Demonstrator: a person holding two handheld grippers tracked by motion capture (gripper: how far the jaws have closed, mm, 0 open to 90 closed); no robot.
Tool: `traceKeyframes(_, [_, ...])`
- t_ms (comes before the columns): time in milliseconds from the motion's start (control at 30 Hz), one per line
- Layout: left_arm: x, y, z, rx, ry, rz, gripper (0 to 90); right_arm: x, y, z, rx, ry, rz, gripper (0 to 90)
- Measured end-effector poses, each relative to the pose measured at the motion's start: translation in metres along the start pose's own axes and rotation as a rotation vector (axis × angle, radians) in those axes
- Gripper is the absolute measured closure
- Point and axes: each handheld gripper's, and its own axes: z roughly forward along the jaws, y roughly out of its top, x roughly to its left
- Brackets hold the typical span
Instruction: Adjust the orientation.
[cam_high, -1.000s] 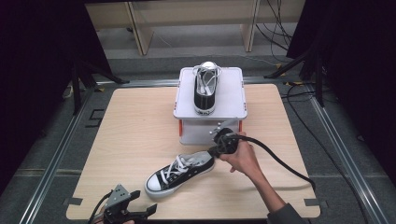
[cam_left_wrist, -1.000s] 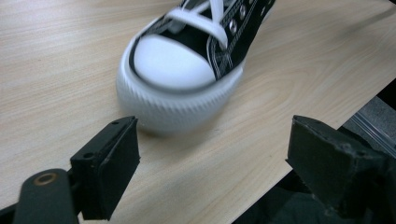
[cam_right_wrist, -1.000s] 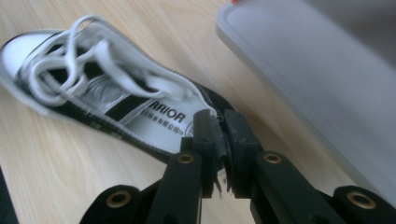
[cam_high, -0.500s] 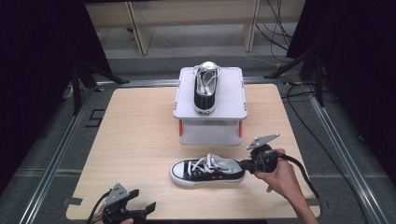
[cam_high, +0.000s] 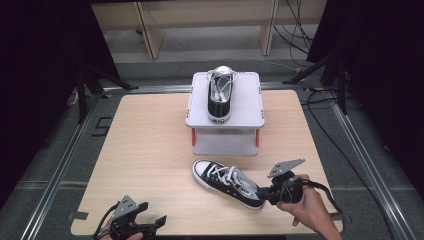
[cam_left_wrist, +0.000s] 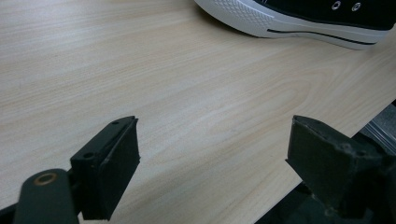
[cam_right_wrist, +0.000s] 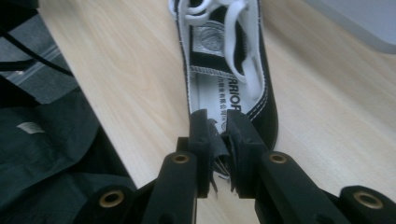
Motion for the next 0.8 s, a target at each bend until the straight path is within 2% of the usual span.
traceKeyframes(100, [0.0,0.0,0.0,0.0,0.0,-0.002,15.9,0.001,-0.001,0.0,-0.005,0.017,-0.01,81.1])
traceKeyframes(133, [0.001,0.0,0.0,0.007,0.002,0.007,15.9,-0.001,-0.001,0.0,-0.012,0.011,-0.042,80.6])
traceKeyframes(200, [0.001,0.0,0.002,0.011,0.004,0.004,15.9,-0.003,0.001,-0.003,-0.016,0.012,-0.04,82.0])
traceKeyframes(267, [0.001,0.001,0.002,0.009,0.005,0.002,15.9,-0.007,0.005,-0.008,-0.033,-0.02,-0.071,74.9])
traceKeyframes(333, [0.002,0.002,0.004,0.007,0.005,0.004,15.9,-0.009,0.008,-0.009,-0.045,-0.022,-0.074,73.1])
traceKeyframes(367, [0.003,0.004,0.005,0.007,0.007,0.004,15.9,-0.01,0.01,-0.008,-0.044,-0.02,-0.05,70.9])
traceKeyframes(467, [0.007,0.008,0.011,0.003,0.019,0.004,16.0,-0.018,0.026,-0.002,-0.059,-0.027,-0.071,65.7])
traceKeyframes(533, [0.009,0.009,0.012,0.013,0.031,0.006,15.9,-0.019,0.029,0.001,-0.079,-0.027,-0.08,65.3])
traceKeyframes(567, [0.01,0.011,0.014,0.009,0.031,0.009,15.9,-0.02,0.034,0.003,-0.054,-0.028,-0.091,64.1])
traceKeyframes(600, [0.012,0.013,0.017,0.02,0.04,0.016,15.9,-0.02,0.038,0.006,-0.043,-0.032,-0.079,62.9])
traceKeyframes(633, [0.014,0.015,0.02,0.021,0.045,0.014,16.0,-0.022,0.048,0.015,-0.027,-0.026,-0.106,61.2])
traceKeyframes(667, [0.014,0.015,0.02,0.021,0.045,0.014,16.0,-0.022,0.048,0.015,-0.027,-0.026,-0.106,61.2])
traceKeyframes(700, [0.017,0.017,0.024,0.03,0.055,0.023,15.9,-0.022,0.055,0.021,0.012,-0.019,-0.099,60.9])
traceKeyframes(733, [0.017,0.018,0.026,0.034,0.056,0.028,16.0,-0.024,0.058,0.026,0.02,-0.003,-0.116,60.9])
traceKeyframes(767, [0.017,0.019,0.027,0.038,0.055,0.034,16.0,-0.024,0.062,0.029,0.045,-0.004,-0.107,60.9])
traceKeyframes(800, [0.017,0.019,0.027,0.038,0.055,0.034,16.0,-0.024,0.062,0.029,0.045,-0.004,-0.107,60.9])
